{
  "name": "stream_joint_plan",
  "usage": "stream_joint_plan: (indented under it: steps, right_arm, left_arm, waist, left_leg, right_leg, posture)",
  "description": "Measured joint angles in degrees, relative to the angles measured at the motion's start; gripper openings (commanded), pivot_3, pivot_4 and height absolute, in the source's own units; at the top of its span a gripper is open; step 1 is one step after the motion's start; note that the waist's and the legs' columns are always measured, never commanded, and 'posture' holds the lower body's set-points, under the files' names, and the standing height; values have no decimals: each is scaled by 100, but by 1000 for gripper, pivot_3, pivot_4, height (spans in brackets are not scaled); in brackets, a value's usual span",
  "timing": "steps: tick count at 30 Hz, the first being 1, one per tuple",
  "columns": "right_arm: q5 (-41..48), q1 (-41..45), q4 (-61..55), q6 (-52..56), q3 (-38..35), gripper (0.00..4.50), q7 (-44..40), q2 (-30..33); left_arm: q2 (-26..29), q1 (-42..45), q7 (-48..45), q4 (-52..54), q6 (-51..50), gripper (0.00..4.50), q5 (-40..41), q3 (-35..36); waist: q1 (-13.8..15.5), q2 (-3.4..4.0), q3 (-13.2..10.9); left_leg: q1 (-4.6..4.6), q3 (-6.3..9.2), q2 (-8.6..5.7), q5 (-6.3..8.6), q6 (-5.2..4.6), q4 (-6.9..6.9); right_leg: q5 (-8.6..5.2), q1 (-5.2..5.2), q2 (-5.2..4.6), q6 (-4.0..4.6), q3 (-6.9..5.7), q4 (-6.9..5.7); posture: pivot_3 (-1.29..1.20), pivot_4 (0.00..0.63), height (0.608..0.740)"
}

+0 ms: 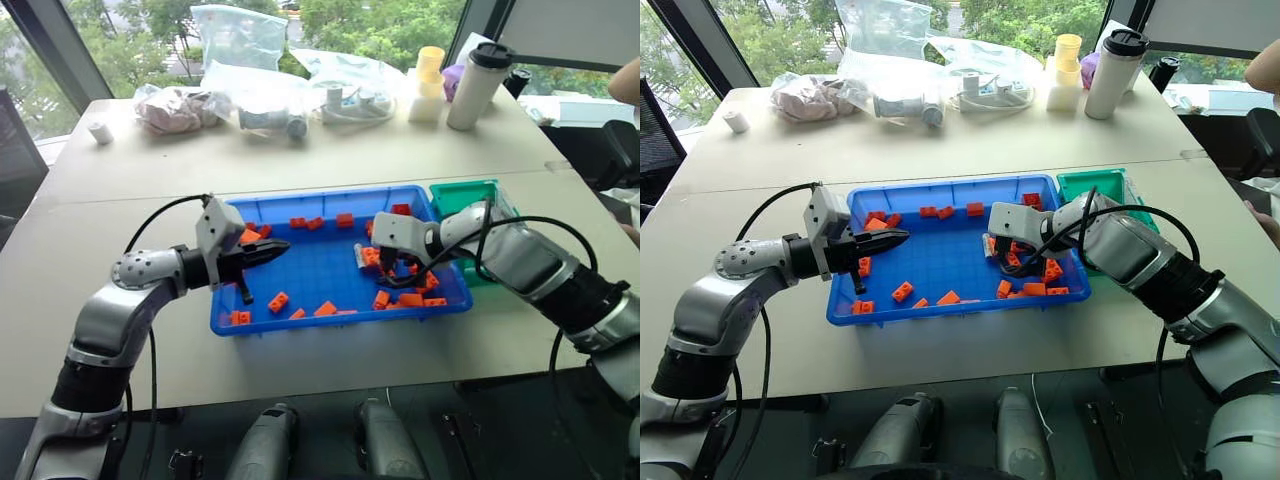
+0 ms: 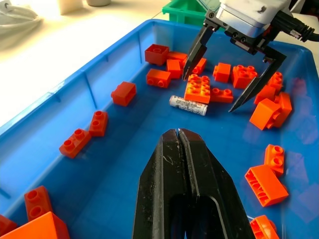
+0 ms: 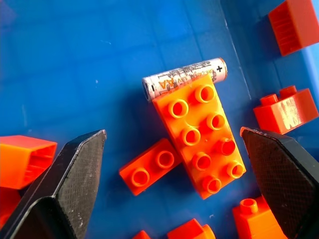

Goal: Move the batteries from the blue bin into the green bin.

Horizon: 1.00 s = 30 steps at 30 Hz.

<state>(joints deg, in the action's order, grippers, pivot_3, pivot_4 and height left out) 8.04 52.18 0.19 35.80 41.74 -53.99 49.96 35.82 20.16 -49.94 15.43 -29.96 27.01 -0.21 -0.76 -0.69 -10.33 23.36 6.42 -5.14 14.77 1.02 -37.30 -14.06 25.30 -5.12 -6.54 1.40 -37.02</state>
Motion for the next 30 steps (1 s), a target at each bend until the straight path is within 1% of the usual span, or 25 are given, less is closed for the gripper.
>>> stream_joint_plan:
  steps: [4, 7, 12, 13, 18, 21, 24, 25, 28, 30]
  right_arm:
    - [-425, 42, 470, -440, -171, 4457, -303, -377]
    - [-682, 77, 764, -595, -294, 3747, -419, -535]
    - [-1034, 104, 1015, -627, -422, 1203, -753, -634]
    - [-1089, 104, 1015, -612, -454, 1047, -832, -635]
    - [-1189, 103, 979, -368, -679, 1048, -987, -669]
    - [-1047, 149, 686, -115, -1029, 1048, -1107, -786]
    - [-807, 373, 224, 280, -1344, 1048, -1194, -1089]
    - [-744, 491, -8, 439, -1386, 1048, -1206, -1293]
    - [-726, 538, -226, 568, -1304, 1048, -1107, -1785]
    - [-823, 500, -123, 575, -1076, 2109, -920, -2151]
  left_arm:
    - [-2, -18, 64, 104, -52, 0, 44, 23]
    - [0, -34, 117, 135, -79, 0, 76, 66]
    - [12, -37, 141, 161, -90, 0, 99, 108]
    - [11, -35, 139, 159, -90, 0, 99, 108]
    - [3, 15, 129, 109, -73, 0, 97, 103]
    - [3, 27, 116, 94, -64, 0, 96, 102]
    - [3, 36, 99, 86, -53, 0, 96, 100]
    - [3, 46, 97, 73, -50, 0, 95, 100]
    - [6, 88, 97, 41, -48, 0, 93, 103]
    - [9, 88, 103, 37, -45, 0, 90, 105]
  waist:
    - [2, 0, 0]
    - [3, 0, 0]
    - [9, 0, 0]
    - [7, 0, 0]
    - [5, 0, 0]
    - [-11, 0, 0]
    - [-34, 0, 0]
    - [-35, 0, 0]
    - [-15, -2, 1]
    - [5, -2, 1]
  left_leg:
    - [-1, 2, 0, -5, 9, -1]
    - [-2, 2, -1, -14, 25, -2]
    - [-2, 2, -2, -18, 32, -1]
    - [-2, 2, -2, -18, 32, -1]
    - [-1, 2, -2, -19, 33, 0]
    - [-1, 2, -1, -19, 33, 2]
    - [-1, 3, 3, -21, 36, 6]
    - [-1, 6, 3, -21, 38, 7]
    - [-1, 8, 0, -22, 39, 3]
    - [-1, 8, -3, -22, 40, 0]
  right_leg:
    - [0, -2, 0, 0, 0, 0]
    - [0, -4, 0, 0, 0, 0]
    - [0, -4, -1, 0, 0, 0]
    - [0, -4, -1, 0, 0, 0]
    - [0, -2, -1, 1, 0, -1]
    - [0, 1, 0, 1, 2, -2]
    - [0, 5, 3, 1, 3, -5]
    - [0, 5, 3, 1, 2, -6]
    - [0, 2, 1, 1, 1, -5]
    - [0, 1, -2, 1, 1, -7]
  posture:
    - [0, 150, 740]
    - [0, 150, 740]
    - [0, 150, 740]
    - [0, 150, 740]
    - [0, 150, 740]
    - [0, 150, 740]
    - [0, 150, 740]
    - [0, 150, 740]
    - [0, 150, 740]
    - [0, 150, 740]
